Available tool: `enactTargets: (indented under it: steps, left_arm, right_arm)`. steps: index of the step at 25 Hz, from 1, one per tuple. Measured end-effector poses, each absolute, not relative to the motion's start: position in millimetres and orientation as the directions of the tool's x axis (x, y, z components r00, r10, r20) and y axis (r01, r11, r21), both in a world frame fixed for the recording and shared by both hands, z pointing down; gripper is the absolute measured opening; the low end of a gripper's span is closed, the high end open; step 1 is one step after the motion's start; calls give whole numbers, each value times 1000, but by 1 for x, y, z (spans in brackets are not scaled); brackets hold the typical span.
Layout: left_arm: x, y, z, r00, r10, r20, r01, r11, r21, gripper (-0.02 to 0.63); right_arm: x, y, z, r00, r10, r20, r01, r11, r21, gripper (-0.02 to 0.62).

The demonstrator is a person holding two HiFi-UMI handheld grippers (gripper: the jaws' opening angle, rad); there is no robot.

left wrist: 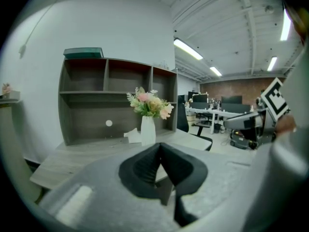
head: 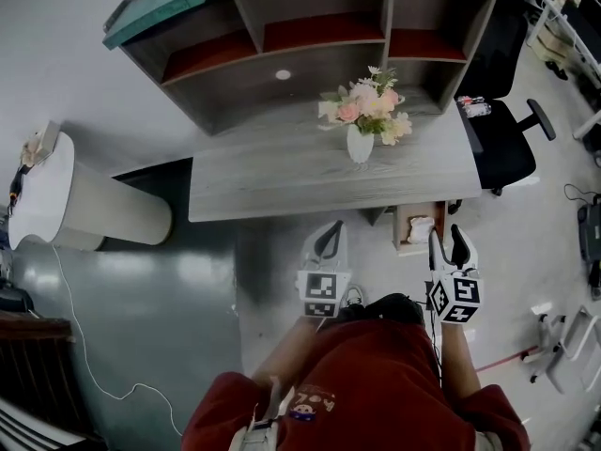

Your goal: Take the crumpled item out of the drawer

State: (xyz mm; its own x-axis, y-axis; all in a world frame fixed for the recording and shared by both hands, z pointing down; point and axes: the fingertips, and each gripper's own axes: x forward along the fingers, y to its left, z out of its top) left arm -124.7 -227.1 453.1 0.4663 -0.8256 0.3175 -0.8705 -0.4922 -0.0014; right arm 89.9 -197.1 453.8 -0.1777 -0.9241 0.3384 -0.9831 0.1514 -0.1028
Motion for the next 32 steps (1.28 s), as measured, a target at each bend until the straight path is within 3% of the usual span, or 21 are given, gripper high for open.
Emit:
enactTargets:
  steps: [20, 32]
  left_arm:
    - [-82, -271, 489, 504, -774, 383, -840, -542, 9, -3]
    - [-46, -279, 535, 522, -710, 472, -813, -581, 26, -3]
  right_arm:
    - [121, -237, 506, -158, -894, 418, -985, 114, -129, 179]
    - [141, -251, 576, -175, -823, 540, -983, 110, -150, 179]
